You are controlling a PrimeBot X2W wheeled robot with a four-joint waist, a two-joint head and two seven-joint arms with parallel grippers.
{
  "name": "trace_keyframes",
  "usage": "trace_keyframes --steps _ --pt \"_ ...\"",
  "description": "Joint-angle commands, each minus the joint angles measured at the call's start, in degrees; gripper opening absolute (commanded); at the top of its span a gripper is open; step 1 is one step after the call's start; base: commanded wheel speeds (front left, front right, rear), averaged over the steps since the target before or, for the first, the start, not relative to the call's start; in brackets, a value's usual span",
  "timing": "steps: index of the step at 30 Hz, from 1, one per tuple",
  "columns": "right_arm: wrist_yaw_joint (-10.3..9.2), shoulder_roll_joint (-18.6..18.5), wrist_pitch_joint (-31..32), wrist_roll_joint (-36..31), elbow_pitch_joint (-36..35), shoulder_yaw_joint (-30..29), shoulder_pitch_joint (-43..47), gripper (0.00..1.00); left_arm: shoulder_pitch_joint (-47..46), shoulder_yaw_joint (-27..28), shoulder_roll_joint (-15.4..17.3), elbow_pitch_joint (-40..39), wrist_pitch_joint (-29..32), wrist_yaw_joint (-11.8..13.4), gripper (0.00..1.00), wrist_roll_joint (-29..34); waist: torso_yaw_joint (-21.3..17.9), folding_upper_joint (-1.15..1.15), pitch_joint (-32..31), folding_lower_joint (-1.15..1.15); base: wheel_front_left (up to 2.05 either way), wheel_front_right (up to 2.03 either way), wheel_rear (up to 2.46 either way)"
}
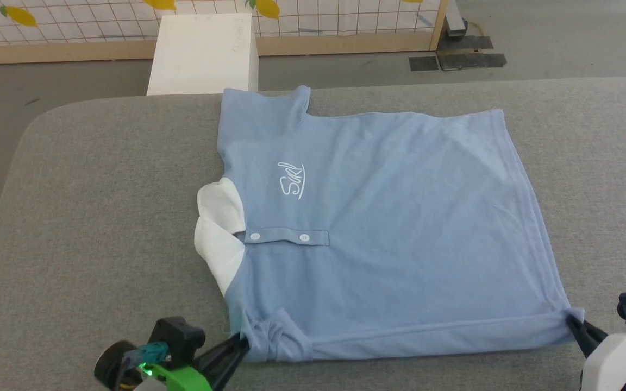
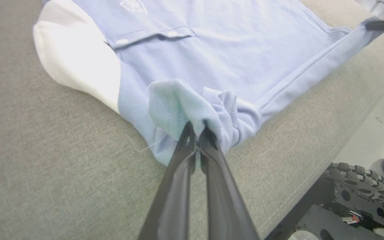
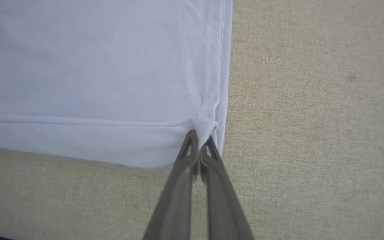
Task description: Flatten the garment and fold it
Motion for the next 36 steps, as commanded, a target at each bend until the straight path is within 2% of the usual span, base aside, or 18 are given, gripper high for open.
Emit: trace_keyframes --steps 1,5,10,18,24,30,31,32,33,34,35,36 --pt "-0.1 0.3 -1.4 -0.4 -0.1 0.0 -0.8 0.0 -1.7 0.5 -1.1 1.0 -1.0 0.4 0.0 1.5 0.1 0.0 0.1 0.01 0.0 0.0 0.0" --pt "-0.1 0.4 -5.5 -1.5 1.3 0.5 -4.3 0.0 -7.3 0.9 -4.9 5.2 -3.1 -0.6 0.0 4.7 0.2 0.0 0.6 0.01 0.0 0.0 0.0" --pt "-0.1 -0.4 -6.7 -2.0 3.3 -0.1 -9.0 0.0 -14.2 2.3 -7.9 10.4 -4.4 -2.3 0.0 6.1 0.2 0.0 2.2 0.01 0.0 0.0 0.0" --pt "-0.1 -0.9 -5.2 -1.4 7.9 0.2 -17.2 0.0 -21.8 5.1 -10.9 19.9 -3.5 -4.9 0.0 3.4 -0.7 0.0 6.8 0.01 0.0 0.0 0.0" --pt "-0.1 -1.4 -3.1 -0.3 13.3 2.6 -25.1 0.0 -25.2 5.5 -11.9 25.1 2.5 -6.7 0.0 -0.7 -1.1 0.0 12.0 0.01 0.0 0.0 0.0" --pt "-0.1 -0.9 2.3 1.3 19.1 3.6 -29.8 0.0 -25.3 5.7 -12.8 27.4 7.6 -6.7 0.0 -4.7 -0.7 0.0 14.1 0.01 0.0 0.0 0.0" --pt "-0.1 -0.9 3.1 1.6 19.7 3.7 -30.2 0.0 -25.1 5.8 -12.9 27.6 8.3 -6.5 0.07 -5.4 -0.6 0.0 14.0 0.01 0.0 0.0 0.0" --pt "-0.1 -0.6 3.9 2.1 20.2 3.5 -30.6 0.0 -24.8 6.0 -13.2 27.8 9.1 -6.2 0.67 -6.3 -0.5 0.0 13.9 0.01 0.0 0.0 0.0" --pt "-0.1 -0.4 4.7 2.4 20.7 3.1 -30.8 0.0 -24.6 6.1 -13.4 27.7 9.2 -6.1 1.0 -6.7 -0.4 0.0 13.6 0.01 0.0 0.0 0.0" --pt "-0.1 0.0 5.6 2.7 21.3 2.6 -30.8 0.02 -24.3 6.4 -13.6 27.5 8.8 -5.8 1.0 -7.1 -0.2 0.0 13.1 0.01 0.0 0.0 0.0" --pt "-0.1 0.4 6.2 2.8 21.7 2.0 -30.7 0.24 -24.0 6.7 -13.8 27.3 8.2 -5.6 1.0 -7.4 -0.1 0.0 12.6 0.01 0.0 0.0 0.0" --pt "-0.1 0.7 6.6 2.8 22.0 1.6 -30.5 1.0 -23.5 7.2 -14.0 27.0 7.2 -5.1 1.0 -7.5 0.0 0.0 11.9 0.01 0.0 0.0 0.0"
